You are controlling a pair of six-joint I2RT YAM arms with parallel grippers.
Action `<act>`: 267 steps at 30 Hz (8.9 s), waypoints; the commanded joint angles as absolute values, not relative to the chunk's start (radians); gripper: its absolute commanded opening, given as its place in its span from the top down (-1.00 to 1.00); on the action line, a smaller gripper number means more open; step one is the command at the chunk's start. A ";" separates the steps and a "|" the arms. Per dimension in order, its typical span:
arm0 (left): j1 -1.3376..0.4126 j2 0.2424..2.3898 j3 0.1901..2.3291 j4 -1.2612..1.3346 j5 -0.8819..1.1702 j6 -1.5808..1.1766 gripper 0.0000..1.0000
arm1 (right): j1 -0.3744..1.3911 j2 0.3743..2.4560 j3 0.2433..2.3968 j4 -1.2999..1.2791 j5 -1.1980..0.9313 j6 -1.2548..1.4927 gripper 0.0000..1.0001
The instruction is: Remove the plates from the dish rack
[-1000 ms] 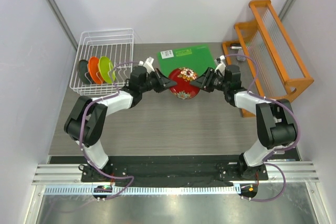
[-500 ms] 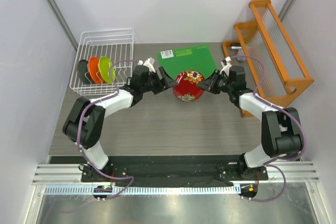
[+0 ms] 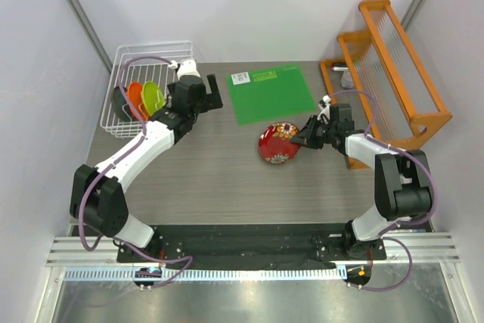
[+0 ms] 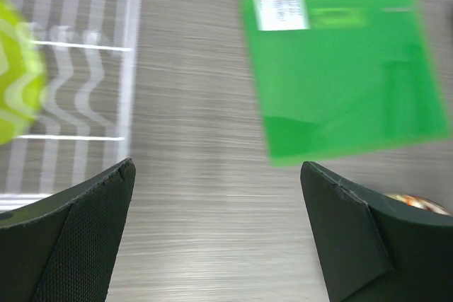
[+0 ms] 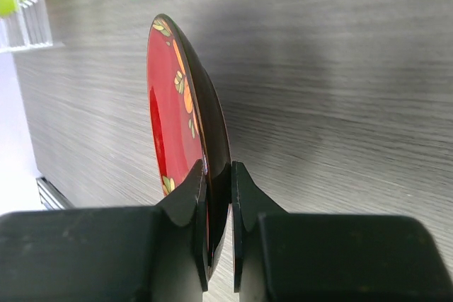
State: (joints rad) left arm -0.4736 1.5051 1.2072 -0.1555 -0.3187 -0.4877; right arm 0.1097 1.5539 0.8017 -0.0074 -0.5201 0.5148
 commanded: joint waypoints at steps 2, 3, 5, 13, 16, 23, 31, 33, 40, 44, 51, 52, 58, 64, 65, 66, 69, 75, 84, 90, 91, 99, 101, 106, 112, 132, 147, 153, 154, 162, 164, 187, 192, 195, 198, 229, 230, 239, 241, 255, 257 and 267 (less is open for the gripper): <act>-0.436 1.465 1.218 -0.232 -0.545 -0.383 -0.99 | 0.114 1.627 0.828 0.018 -0.610 0.486 0.98; -0.420 1.463 1.219 -0.236 -0.535 -0.397 -0.99 | 0.114 1.652 0.833 0.020 -0.621 0.486 0.97; -0.376 1.465 1.229 -0.259 -0.499 -0.408 -0.99 | 0.115 1.675 0.841 0.029 -0.638 0.491 0.98; -0.270 1.477 1.201 -0.249 -0.502 -0.390 -0.99 | 0.118 1.716 0.870 -0.075 -0.531 0.476 0.46; -0.219 1.503 1.203 -0.241 -0.482 -0.391 -0.98 | 0.123 1.724 0.885 -0.136 -0.477 0.446 -0.02; -0.156 1.568 1.221 -0.212 -0.451 -0.387 -0.99 | 0.146 1.683 0.908 -0.218 -0.316 0.405 -0.13; -0.138 1.650 1.259 -0.181 -0.506 -0.373 -0.99 | 0.186 1.516 0.946 -0.347 -0.005 0.353 -0.20; -0.132 1.678 1.275 -0.164 -0.534 -0.365 -0.97 | 0.186 1.494 0.945 -0.348 0.031 0.350 -0.20; -0.109 1.753 1.335 -0.156 -0.574 -0.348 -0.96 | 0.187 1.511 0.957 -0.350 0.014 0.342 -0.21; -0.086 1.807 1.367 -0.152 -0.575 -0.344 -0.90 | 0.186 1.561 0.972 -0.348 0.012 0.339 -0.19; -0.045 1.885 1.420 -0.120 -0.496 -0.336 -0.42 | 0.186 1.597 0.982 -0.347 0.012 0.324 0.10; -0.044 1.893 1.431 -0.130 -0.506 -0.337 -0.20 | 0.186 1.598 0.982 -0.345 0.014 0.322 0.16; -0.041 1.885 1.413 -0.121 -0.537 -0.345 0.51 | 0.186 1.609 0.979 -0.345 0.014 0.319 0.33; -0.041 1.813 1.371 -0.126 -0.542 -0.356 1.00 | 0.186 1.603 0.976 -0.348 0.023 0.322 0.14; -0.041 1.801 1.367 -0.124 -0.541 -0.356 1.00 | 0.186 1.600 0.973 -0.347 0.026 0.322 0.08; -0.041 1.777 1.362 -0.126 -0.541 -0.354 1.00 | 0.186 1.597 0.974 -0.347 0.041 0.324 -0.01; -0.041 1.721 1.345 -0.124 -0.541 -0.342 1.00 | 0.186 1.572 0.971 -0.353 0.064 0.330 -0.19; -0.043 1.655 1.365 -0.158 -0.535 -0.313 1.00 | 0.186 1.496 0.968 -0.373 0.121 0.341 -0.31; -0.043 1.493 1.332 -0.276 -0.154 -0.486 1.00 | 0.201 1.339 0.959 -0.344 -0.035 0.345 -0.32; -0.070 1.456 1.099 -0.036 0.383 -0.789 1.00 | 0.210 1.319 0.927 -0.158 -0.351 0.420 -0.31; -0.093 1.459 1.076 0.060 0.418 -0.820 1.00 | 0.212 1.327 0.916 -0.073 -0.427 0.446 -0.31; -0.239 1.537 0.962 0.327 0.568 -0.971 1.00 | 0.236 1.449 0.868 0.333 -0.672 0.725 -0.29; -0.282 1.554 0.963 0.340 0.560 -0.977 1.00 | 0.250 1.491 0.876 0.356 -0.686 0.741 -0.29; -0.363 1.588 0.968 0.374 0.546 -0.989 1.00 | 0.268 1.555 0.868 0.451 -0.710 0.795 -0.28; -0.405 1.609 0.960 0.385 0.528 -0.991 1.00 | 0.281 1.595 0.877 0.463 -0.712 0.790 -0.18; -0.420 1.525 1.087 -0.107 0.062 -0.635 -0.79 | 0.158 1.379 0.864 -0.133 -0.370 0.509 0.98; -0.328 1.384 1.151 -0.333 -0.617 -0.425 -0.99 | 0.156 1.497 0.830 -0.207 -0.345 0.443 0.93; -0.201 1.373 1.111 -0.330 -0.534 -0.453 -0.99 | 0.156 1.555 0.834 -0.180 -0.402 0.436 0.61; -0.189 1.370 1.106 -0.328 -0.522 -0.457 -0.99 | 0.156 1.557 0.834 -0.179 -0.405 0.436 0.51; -0.137 1.411 1.121 -0.311 -0.483 -0.465 -0.99 | 0.156 1.532 0.856 -0.218 -0.324 0.393 -0.24; -0.133 1.422 1.124 -0.310 -0.482 -0.469 -0.99 | 0.158 1.519 0.871 -0.259 -0.295 0.359 -0.37; -0.005 1.684 1.285 -0.143 -0.520 -0.393 -0.97 | 0.184 1.468 0.902 -0.305 -0.060 0.333 -0.40; 0.047 1.764 1.351 -0.111 -0.494 -0.373 -0.91 | 0.186 1.511 0.917 -0.304 -0.057 0.328 -0.39; 0.057 1.812 1.376 -0.098 -0.489 -0.360 -0.89 | 0.186 1.528 0.920 -0.304 -0.055 0.324 -0.38; 0.075 1.850 1.388 -0.084 -0.471 -0.367 -0.86 | 0.186 1.543 0.925 -0.302 -0.055 0.324 -0.37; 0.081 1.645 1.399 -0.202 -0.505 -0.276 1.00 | 0.186 1.523 0.897 -0.295 -0.049 0.330 -0.30; 0.083 1.629 1.399 -0.209 -0.505 -0.276 1.00 | 0.186 1.516 0.897 -0.296 -0.046 0.328 -0.30; 0.078 1.411 1.326 -0.279 -0.154 -0.486 1.00 | 0.196 1.330 0.919 -0.331 -0.012 0.353 -0.32; 0.075 1.378 1.284 -0.253 0.058 -0.582 1.00 | 0.198 1.289 0.923 -0.318 -0.105 0.354 -0.33; -0.259 1.506 0.965 0.256 0.525 -0.940 1.00 | 0.302 1.377 0.914 0.142 -0.569 0.618 -0.34; -0.282 1.519 0.947 0.314 0.534 -0.960 1.00 | 0.307 1.402 0.908 0.175 -0.577 0.640 -0.35; -0.390 1.549 0.904 0.402 0.538 -0.986 1.00 | 0.311 1.479 0.881 0.270 -0.612 0.687 -0.35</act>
State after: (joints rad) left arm -0.3641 1.5383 0.9199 0.2859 0.4995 -0.9588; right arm 0.3058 1.4597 0.8883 0.1715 -0.5724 0.6518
